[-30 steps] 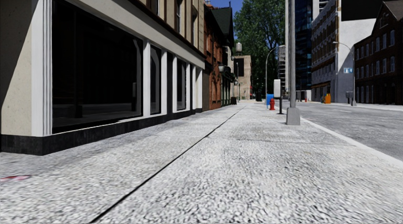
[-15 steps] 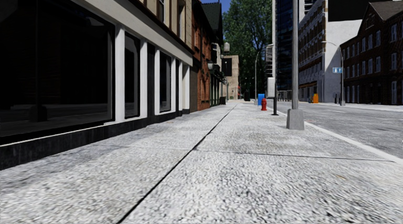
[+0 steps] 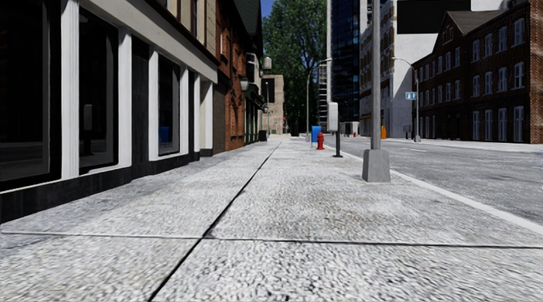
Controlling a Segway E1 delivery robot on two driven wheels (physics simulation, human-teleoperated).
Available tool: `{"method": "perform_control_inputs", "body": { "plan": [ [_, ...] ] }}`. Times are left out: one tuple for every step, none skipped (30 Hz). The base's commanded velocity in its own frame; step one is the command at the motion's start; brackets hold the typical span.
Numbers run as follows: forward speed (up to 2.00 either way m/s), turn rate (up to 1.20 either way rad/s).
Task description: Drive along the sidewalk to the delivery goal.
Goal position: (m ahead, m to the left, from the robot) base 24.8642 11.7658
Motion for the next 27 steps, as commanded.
{"method": "perform_control_inputs", "body": {
  "plan": [
    [2.0, -0.34],
    [2.0, -0.28],
    [2.0, -0.26],
    [2.0, -0.26],
    [2.0, -0.26],
    [2.0, -0.26],
    [2.0, -0.22],
    [2.0, -0.02],
    [2.0, 0.0],
    [2.0, 0.0],
    [2.0, 0.0],
    [2.0, 0.0],
    [2.0, 0.0],
    [2.0, 0.0],
    [2.0, 0.0],
    [2.0, 0.0],
    [2.0, 0.0],
    [2.0, 0.0],
    [2.0, 0.0],
    [2.0, 0.0],
    [2.0, 0.0],
    [2.0, 0.0],
    [2.0, 0.0],
    [2.0, 0.0],
    [2.0, 0.0],
    [2.0, 0.0],
    [2.0, 0.0]
  ]
}}
